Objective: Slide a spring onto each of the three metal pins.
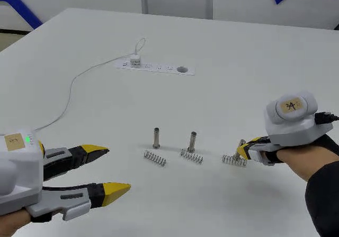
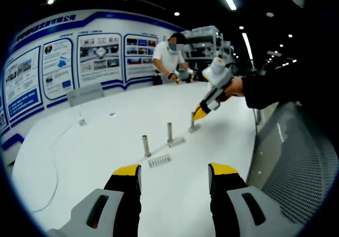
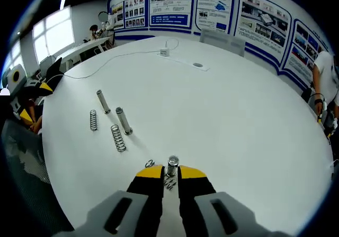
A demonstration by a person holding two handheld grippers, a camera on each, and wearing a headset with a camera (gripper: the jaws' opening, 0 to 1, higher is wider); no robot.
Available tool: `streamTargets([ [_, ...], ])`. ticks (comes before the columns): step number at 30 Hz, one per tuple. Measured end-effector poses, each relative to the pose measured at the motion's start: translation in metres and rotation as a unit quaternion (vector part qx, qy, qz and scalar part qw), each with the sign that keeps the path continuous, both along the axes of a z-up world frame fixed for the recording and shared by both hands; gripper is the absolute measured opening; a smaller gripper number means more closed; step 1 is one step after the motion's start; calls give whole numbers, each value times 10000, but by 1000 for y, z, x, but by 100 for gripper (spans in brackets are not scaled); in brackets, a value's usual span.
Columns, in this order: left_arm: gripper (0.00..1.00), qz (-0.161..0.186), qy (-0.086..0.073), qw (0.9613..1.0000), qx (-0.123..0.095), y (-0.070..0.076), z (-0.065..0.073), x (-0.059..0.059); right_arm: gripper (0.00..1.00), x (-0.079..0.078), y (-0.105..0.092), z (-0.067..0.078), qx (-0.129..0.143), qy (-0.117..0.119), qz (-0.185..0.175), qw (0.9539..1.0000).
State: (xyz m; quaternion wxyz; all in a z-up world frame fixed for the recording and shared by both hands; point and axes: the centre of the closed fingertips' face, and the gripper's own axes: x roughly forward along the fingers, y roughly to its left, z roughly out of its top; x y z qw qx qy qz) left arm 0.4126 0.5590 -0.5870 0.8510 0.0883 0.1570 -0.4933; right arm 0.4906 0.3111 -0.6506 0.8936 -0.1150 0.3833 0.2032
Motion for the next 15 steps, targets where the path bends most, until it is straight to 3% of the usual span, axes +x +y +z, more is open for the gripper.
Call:
streamTargets([
  [8,52,-34,19,10000,14,-1,-1,-1,12,-5,-3,-3,1,38,48,10000],
  [15,52,-44,36,10000,6,-1,-1,-2,14,-16,4,-13,31,227,450,9987],
])
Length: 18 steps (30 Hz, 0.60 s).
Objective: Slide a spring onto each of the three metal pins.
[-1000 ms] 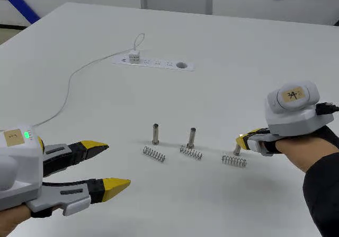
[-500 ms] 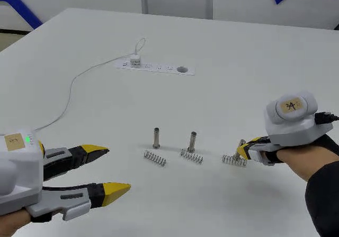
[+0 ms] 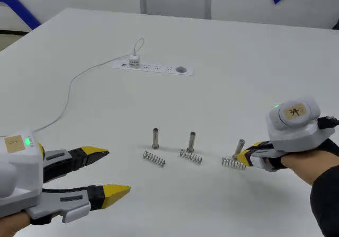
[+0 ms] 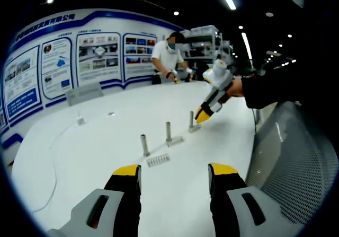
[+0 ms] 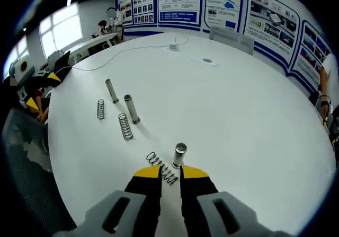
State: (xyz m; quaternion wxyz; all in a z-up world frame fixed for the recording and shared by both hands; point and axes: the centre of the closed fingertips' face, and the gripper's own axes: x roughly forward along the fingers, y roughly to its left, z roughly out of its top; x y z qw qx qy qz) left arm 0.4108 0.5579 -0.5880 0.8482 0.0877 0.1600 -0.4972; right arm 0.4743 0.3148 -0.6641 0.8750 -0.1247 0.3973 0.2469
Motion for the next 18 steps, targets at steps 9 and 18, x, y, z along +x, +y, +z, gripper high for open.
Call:
streamTargets([
  [9,52,1,16,10000,-7,0,-1,0,15,-4,3,-16,-184,183,549,9982],
  [18,51,10,30,10000,-3,0,-1,0,15,-11,6,-19,-376,275,808,9956],
])
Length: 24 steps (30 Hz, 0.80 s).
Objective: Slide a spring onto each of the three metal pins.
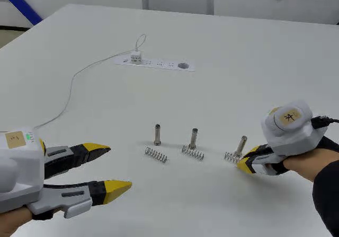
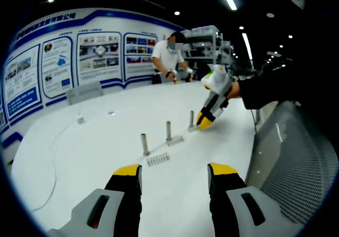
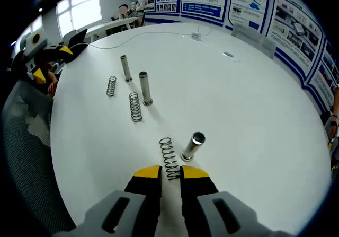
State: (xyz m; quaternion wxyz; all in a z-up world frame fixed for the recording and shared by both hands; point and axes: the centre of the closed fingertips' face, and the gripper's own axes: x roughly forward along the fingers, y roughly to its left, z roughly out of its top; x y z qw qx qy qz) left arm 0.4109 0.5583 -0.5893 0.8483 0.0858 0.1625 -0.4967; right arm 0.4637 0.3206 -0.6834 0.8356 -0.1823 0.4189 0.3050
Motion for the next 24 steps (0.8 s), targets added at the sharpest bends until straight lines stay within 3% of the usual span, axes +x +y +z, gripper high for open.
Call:
streamTargets([
  [15,51,-412,-54,9987,293,-11,-1,-4,12,-4,0,-5,-12,151,49,9999],
  [24,50,-1082,-105,9924,569,-34,-2,-9,11,-16,6,2,-47,194,323,9993],
])
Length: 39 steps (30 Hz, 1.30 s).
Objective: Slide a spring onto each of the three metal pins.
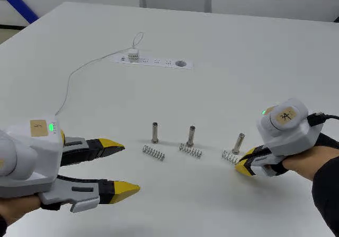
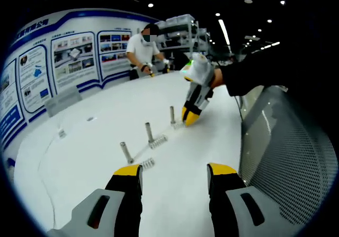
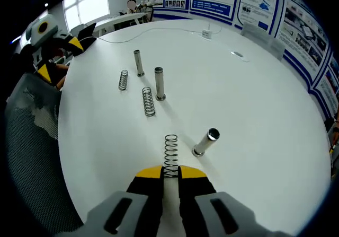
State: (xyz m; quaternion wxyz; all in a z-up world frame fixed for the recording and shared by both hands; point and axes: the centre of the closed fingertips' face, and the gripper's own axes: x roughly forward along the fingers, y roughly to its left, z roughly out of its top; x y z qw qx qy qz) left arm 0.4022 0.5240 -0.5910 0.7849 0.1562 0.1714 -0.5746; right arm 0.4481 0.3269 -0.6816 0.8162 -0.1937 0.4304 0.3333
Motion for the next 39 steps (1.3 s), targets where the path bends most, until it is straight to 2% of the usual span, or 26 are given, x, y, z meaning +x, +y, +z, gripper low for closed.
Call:
streamTargets([
  [8,49,-456,-75,9988,162,-25,-4,6,11,-11,10,4,-93,59,333,9994],
  [14,47,-706,52,9972,227,-44,-13,11,11,-20,26,10,-119,120,685,9975],
  [19,46,-934,91,9951,320,-59,-20,11,11,-25,40,14,-137,123,947,9953],
  [24,45,-1086,154,9931,424,-68,-30,10,12,-29,53,15,-116,159,1154,9931],
  [32,42,-1205,183,9915,466,-80,-38,8,12,-38,72,23,-104,118,1538,9880],
  [39,36,-1287,89,9904,505,-85,-41,4,12,-43,89,32,-78,59,1899,9818],
])
